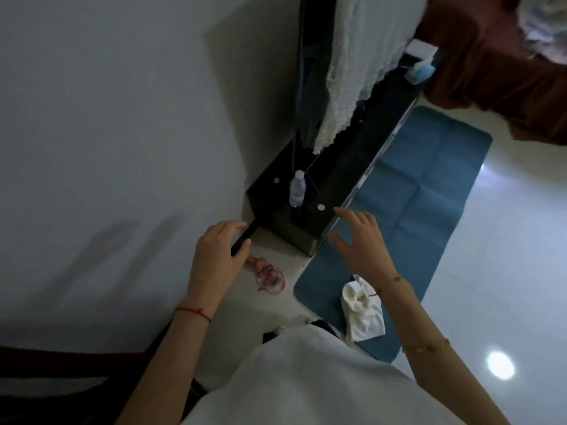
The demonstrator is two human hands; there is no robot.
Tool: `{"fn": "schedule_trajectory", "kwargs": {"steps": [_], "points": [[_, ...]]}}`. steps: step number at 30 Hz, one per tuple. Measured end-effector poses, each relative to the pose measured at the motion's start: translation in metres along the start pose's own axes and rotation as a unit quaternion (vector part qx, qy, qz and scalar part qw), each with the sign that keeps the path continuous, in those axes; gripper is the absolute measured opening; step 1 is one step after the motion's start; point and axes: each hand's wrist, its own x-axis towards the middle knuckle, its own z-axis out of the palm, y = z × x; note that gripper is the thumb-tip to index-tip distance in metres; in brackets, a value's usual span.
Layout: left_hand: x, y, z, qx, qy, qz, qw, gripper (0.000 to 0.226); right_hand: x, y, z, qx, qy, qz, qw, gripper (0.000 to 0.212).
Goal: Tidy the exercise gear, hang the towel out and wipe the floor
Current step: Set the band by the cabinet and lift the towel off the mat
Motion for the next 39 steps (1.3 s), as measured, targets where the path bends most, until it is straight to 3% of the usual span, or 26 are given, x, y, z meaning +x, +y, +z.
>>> {"fn": "schedule_trajectory", "kwargs": {"steps": [12, 24, 30, 39], "points": [[-0.014, 0.145, 0.074, -0.015, -0.119, 0.166, 0.979, 0.035, -0.133, 0.104, -0.081, 0.002, 0.128, 0.127, 0.984, 0.052], [-0.078, 0.332, 0.205, -0.046, -0.152, 0.193, 0.968, 0.035, -0.245, 0.272, -0.209, -0.024, 0.141, 0.176, 0.974, 0.052], [-0.078, 0.39, 0.249, -0.043, -0.164, 0.187, 0.968, 0.035, -0.248, 0.338, -0.249, -0.021, 0.135, 0.191, 0.972, 0.052], [-0.024, 0.469, 0.324, -0.044, -0.171, 0.171, 0.969, 0.035, -0.186, 0.434, -0.301, -0.014, 0.122, 0.175, 0.977, 0.051]]}}
